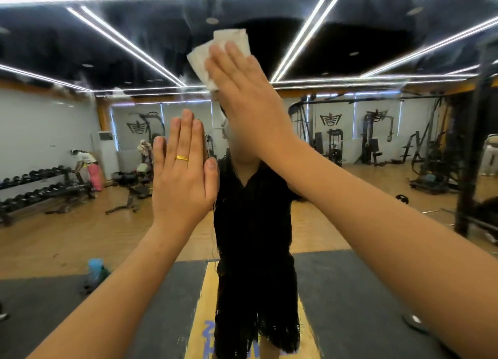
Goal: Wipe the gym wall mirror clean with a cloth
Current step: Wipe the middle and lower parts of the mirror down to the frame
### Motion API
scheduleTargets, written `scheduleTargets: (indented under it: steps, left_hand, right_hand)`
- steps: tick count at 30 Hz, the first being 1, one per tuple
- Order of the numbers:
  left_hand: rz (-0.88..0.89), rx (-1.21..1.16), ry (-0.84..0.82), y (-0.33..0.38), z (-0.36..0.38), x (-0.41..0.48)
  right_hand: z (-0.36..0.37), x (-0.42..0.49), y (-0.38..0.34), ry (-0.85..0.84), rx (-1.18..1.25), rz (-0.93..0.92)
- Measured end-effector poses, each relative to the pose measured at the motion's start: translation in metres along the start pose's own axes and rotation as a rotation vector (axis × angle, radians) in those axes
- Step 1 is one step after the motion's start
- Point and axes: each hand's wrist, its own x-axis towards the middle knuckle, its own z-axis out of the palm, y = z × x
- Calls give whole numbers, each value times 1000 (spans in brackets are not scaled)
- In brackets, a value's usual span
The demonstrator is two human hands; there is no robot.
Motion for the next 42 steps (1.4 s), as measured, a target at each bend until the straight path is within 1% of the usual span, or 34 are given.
scheduleTargets:
  steps: [3, 7, 10, 11, 13, 17, 19, 21, 22, 23, 26, 29, 33, 38, 40, 42]
  left_hand:
    - [-1, 8, -13, -1, 0, 0]
    - [-1, 17, -29, -1, 0, -2]
    - [0, 6, -29, 1, -1, -3]
    - [0, 1, -26, 1, -2, -3]
    - [-2, -14, -21, 0, -3, -2]
    - [0, -19, -11, 1, -4, -2]
    - [2, -13, -14, 2, -3, -1]
    - [-2, -11, -18, 2, -2, 0]
    - [-4, -8, -17, 3, -2, 0]
    - [-5, -4, -16, 2, -2, 0]
    - [-6, 0, -29, 2, -1, -2]
    - [-9, -3, -25, 3, -2, -3]
    - [-10, -14, -27, 3, -2, -1]
    - [-17, -43, -27, 4, -3, -1]
    - [-13, -37, -21, 5, -2, -1]
    - [-9, -26, -16, 6, -1, 0]
  right_hand:
    - [-11, -38, 4, -72, 55, -83]
    - [-20, -90, 0, -118, 86, -72]
    - [-25, -101, 10, -143, 38, -68]
    - [-29, -100, 16, -151, 13, -35]
    - [-37, -94, 32, -138, -13, 113]
    - [-63, -89, 79, -47, 19, 451]
    - [-72, -111, 98, 44, 13, 650]
    - [-75, -143, 101, 129, 9, 869]
    - [-75, -157, 96, 151, 14, 934]
    - [-74, -170, 89, 153, 18, 962]
    - [-70, -188, 71, 117, 16, 959]
    - [-72, -178, 75, 98, 23, 943]
    - [-77, -137, 99, 69, 18, 889]
    - [-83, -76, 127, 113, 40, 881]
    - [-82, -80, 127, 125, 53, 875]
    - [-80, -103, 115, 122, 66, 887]
